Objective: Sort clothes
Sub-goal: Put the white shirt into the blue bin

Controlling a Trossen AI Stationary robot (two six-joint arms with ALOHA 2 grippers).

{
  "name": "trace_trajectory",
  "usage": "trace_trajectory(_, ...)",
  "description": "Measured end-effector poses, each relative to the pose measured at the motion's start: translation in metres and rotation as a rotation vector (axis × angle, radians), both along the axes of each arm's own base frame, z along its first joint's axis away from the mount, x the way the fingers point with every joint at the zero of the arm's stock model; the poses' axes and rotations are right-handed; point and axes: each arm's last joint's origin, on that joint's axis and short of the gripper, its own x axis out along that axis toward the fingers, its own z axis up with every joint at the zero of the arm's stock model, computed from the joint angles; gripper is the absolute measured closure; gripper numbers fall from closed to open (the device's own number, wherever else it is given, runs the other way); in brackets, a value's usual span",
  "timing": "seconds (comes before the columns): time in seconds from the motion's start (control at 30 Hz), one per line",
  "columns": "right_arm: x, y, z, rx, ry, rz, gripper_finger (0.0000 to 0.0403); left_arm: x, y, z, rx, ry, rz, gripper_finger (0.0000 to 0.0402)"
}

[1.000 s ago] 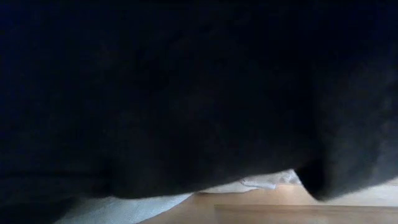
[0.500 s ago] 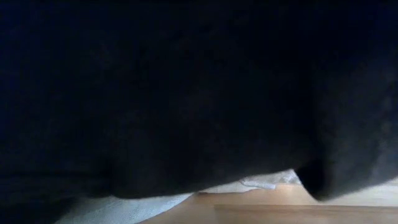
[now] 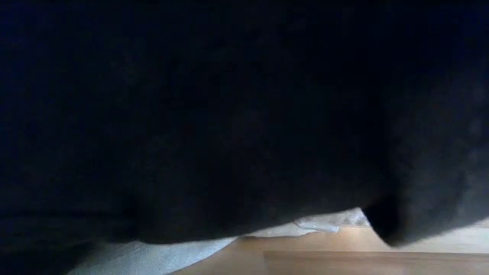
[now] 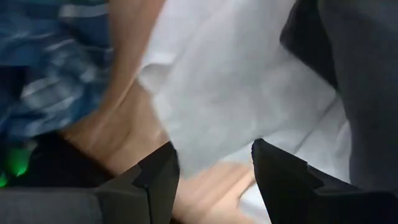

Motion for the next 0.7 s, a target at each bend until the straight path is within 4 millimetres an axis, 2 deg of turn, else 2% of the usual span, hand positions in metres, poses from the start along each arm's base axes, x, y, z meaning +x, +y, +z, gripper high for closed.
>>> trace_trajectory(0.27,-0.002,0.000,-0.002,-0.004,0.029,0.004,0.0155,0.013,0.005,-0.044,-0.102,-0.040,0.017,0.0213)
trace_trajectory(0.4,-0.002,0.000,-0.002,0.006,0.032,0.020,0.0155,0.013,0.006,-0.055,-0.099,-0.001,0.014,0.0226)
trace_trajectory(0.5,-0.002,0.001,-0.003,0.014,0.036,0.031,0.0155,0.015,0.005,-0.057,-0.100,0.002,-0.008,0.0279)
trace_trajectory(0.6,-0.002,0.001,-0.003,0.015,0.042,0.033,0.0155,0.015,0.005,-0.057,-0.115,-0.008,-0.012,0.0370)
trace_trajectory(0.7,-0.002,0.001,-0.003,0.015,0.043,0.033,0.0155,0.016,0.004,-0.051,-0.134,-0.026,0.002,0.0390)
